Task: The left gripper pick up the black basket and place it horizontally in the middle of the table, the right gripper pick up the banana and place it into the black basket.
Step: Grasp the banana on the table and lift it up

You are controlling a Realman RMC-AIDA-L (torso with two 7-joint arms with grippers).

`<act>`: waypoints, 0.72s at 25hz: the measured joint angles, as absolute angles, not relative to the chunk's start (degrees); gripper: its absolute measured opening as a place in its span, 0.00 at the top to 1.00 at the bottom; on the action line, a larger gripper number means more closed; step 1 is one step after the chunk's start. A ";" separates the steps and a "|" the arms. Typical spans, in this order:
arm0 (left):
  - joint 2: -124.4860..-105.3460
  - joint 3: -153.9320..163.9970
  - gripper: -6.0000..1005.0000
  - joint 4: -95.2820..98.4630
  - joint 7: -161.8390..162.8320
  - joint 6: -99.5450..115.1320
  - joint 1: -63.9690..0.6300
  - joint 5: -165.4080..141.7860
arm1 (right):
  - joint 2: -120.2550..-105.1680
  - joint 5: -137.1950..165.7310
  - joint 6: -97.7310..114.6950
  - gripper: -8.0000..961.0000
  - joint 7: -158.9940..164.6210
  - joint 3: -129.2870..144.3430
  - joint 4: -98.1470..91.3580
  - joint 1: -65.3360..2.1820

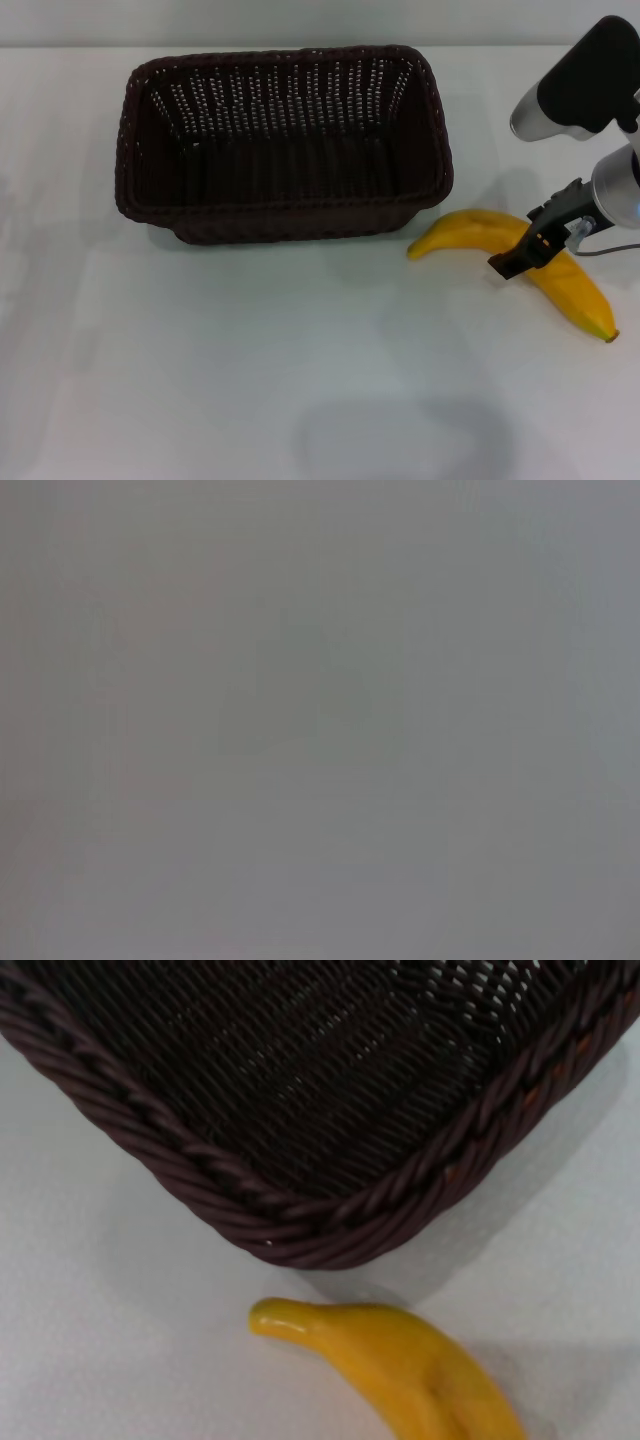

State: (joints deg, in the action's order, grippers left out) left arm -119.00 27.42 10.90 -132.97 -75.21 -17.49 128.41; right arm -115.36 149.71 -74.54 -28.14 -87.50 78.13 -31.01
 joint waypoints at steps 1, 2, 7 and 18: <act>-119.00 27.42 0.12 10.90 -132.93 -75.20 -17.53 128.41 | -115.34 149.80 -74.41 0.16 -28.16 -87.45 77.85 -31.12; -119.00 27.42 0.12 10.90 -132.90 -75.19 -17.61 128.41 | -115.32 149.95 -74.37 0.16 -28.16 -87.40 77.68 -31.17; -119.00 27.42 0.12 10.90 -132.89 -75.14 -18.04 128.40 | -115.30 151.65 -74.37 0.16 -28.19 -86.59 77.59 -31.22; -119.05 27.42 0.12 10.90 -132.80 -75.14 -18.52 128.40 | -115.07 151.90 -75.89 0.46 -29.59 -86.92 77.82 -31.10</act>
